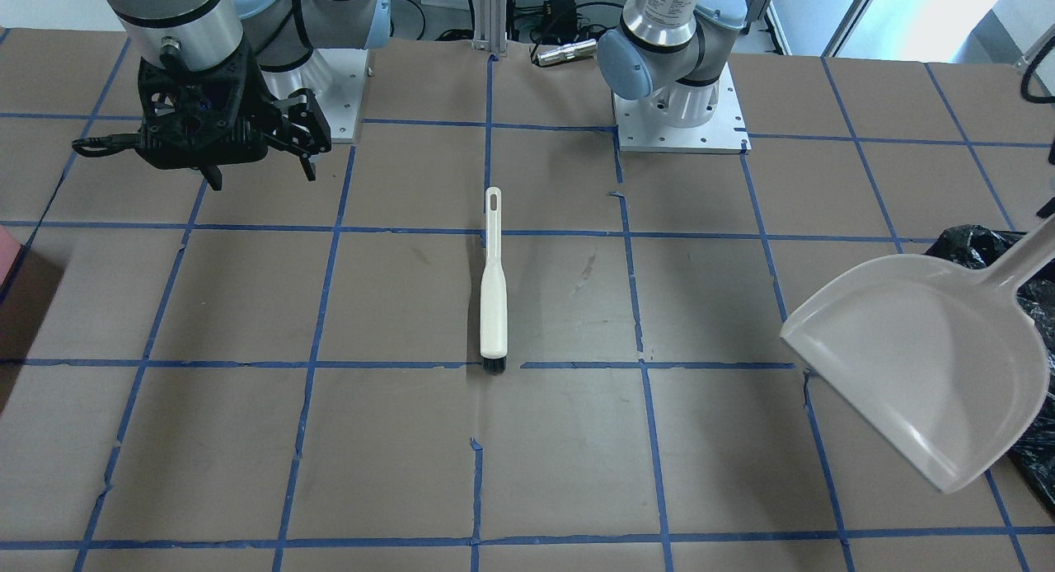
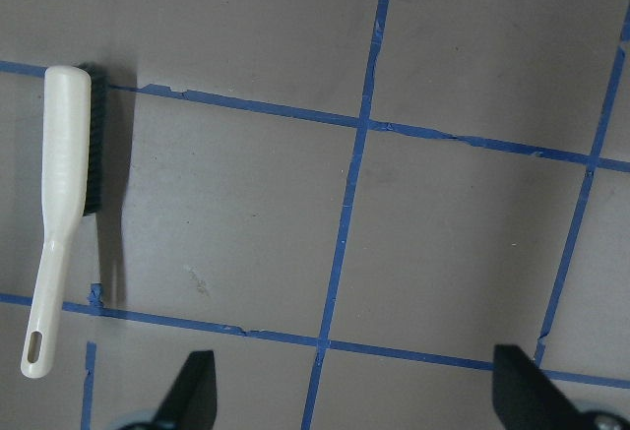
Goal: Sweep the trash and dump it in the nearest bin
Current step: 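Carry the empty dustpan back and set it on the table with the left gripper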
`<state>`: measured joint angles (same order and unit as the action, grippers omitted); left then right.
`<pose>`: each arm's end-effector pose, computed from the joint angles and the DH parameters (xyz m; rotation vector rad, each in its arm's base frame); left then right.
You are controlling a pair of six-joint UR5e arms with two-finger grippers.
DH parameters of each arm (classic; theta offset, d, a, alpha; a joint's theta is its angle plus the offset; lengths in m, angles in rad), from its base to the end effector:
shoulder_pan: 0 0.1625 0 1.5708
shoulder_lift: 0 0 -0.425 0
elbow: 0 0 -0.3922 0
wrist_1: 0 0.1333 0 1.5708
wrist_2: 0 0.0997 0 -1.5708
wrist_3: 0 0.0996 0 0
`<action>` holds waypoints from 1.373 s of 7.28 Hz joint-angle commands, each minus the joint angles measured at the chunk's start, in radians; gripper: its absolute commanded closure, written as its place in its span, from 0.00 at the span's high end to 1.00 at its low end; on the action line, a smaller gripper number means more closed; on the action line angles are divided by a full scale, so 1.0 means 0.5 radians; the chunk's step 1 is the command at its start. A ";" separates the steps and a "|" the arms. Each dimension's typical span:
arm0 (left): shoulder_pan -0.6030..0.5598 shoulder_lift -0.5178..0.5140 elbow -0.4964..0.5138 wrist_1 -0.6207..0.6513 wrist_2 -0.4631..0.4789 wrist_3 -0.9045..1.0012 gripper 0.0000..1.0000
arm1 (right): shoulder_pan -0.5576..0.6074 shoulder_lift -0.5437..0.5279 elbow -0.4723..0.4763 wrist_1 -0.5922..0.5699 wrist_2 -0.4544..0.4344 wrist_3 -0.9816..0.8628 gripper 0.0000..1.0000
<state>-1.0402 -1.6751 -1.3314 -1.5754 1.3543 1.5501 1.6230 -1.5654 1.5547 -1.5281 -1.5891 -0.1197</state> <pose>0.1421 -0.5478 0.5545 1.5387 2.7072 -0.3948 0.1569 -0.4834 0.4890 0.2686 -3.1124 -0.0509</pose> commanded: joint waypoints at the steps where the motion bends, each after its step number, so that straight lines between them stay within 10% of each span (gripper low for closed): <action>1: -0.372 -0.095 -0.177 0.311 -0.012 -0.508 0.01 | 0.003 0.001 0.002 0.000 0.000 0.000 1.00; 10: -1.227 -0.503 -0.310 1.123 0.000 -2.664 0.01 | 0.006 -0.008 0.008 0.003 0.003 0.006 1.00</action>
<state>-1.6300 -1.9140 -1.4737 -1.0408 1.3520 0.2995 1.6259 -1.5673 1.5568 -1.5275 -1.5879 -0.1170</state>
